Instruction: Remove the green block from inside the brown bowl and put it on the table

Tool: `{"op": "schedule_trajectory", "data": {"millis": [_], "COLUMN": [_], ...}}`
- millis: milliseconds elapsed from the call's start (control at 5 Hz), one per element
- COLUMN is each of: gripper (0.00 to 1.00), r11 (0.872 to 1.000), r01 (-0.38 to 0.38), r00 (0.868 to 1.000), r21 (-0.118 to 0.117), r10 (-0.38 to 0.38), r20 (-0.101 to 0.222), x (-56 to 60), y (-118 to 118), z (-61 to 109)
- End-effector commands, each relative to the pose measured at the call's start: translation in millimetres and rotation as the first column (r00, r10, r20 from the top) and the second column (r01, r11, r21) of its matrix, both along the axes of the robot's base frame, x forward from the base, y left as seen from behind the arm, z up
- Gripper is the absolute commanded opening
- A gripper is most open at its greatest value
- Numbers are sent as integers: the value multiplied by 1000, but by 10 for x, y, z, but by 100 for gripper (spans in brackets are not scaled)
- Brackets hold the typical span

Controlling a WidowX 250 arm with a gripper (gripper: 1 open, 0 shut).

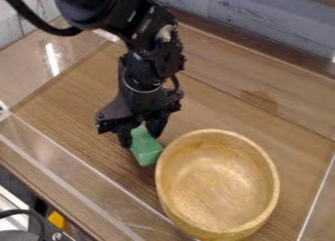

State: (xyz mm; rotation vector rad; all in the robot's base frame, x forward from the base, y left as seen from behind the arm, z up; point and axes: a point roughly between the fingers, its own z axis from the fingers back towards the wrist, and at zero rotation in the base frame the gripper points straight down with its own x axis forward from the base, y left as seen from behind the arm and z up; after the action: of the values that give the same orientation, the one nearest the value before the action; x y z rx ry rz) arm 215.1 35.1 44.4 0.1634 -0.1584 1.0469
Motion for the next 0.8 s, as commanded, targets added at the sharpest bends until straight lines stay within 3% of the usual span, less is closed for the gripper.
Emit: {"op": "schedule_trajectory", "data": {"millis": [0,600], "gripper": [0,0], "r11": [1000,999], "r01": [9,8], "r00": [1000,1000], "r21": [11,31], "r10": [-9,-8], "r20": [17,13], "x": [46,67], "y": [-9,-6], "z": [33,31]}}
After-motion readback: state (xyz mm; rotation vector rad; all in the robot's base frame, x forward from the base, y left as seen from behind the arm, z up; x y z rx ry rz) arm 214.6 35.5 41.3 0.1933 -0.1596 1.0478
